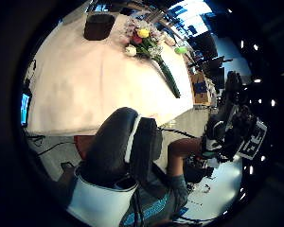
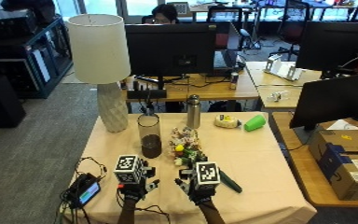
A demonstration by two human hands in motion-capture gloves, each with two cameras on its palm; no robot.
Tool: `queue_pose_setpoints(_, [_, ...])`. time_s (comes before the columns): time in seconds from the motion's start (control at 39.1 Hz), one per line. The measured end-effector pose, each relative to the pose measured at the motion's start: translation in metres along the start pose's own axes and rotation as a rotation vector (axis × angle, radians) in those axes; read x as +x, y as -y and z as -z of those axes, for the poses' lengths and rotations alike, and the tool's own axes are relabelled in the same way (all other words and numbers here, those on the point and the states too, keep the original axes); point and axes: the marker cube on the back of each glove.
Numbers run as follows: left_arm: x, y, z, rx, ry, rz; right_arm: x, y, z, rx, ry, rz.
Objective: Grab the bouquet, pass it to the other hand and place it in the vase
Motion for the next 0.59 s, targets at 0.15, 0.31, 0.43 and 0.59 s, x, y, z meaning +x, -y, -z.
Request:
queue_pose_setpoints(0.15, [0.002, -0.004, 0.006, 0.003, 0.002, 0.002, 0.004, 0.000, 0.006, 0.011, -0.039, -0.001])
queue_pose_setpoints(0.31, [0.003, -0.003, 0.006, 0.008, -0.004, 0.000, 0.005, 0.000, 0.007, 0.012, -0.050, -0.007])
queue_pose_setpoints(0.43, [0.004, -0.005, 0.010, 0.003, -0.002, 0.001, 0.016, 0.009, 0.012, 0.080, -0.121, -0.006])
queue_pose_setpoints(0.59, [0.003, -0.004, 0.010, 0.005, -0.003, -0.003, 0.017, 0.003, 0.003, -0.018, -0.027, -0.026])
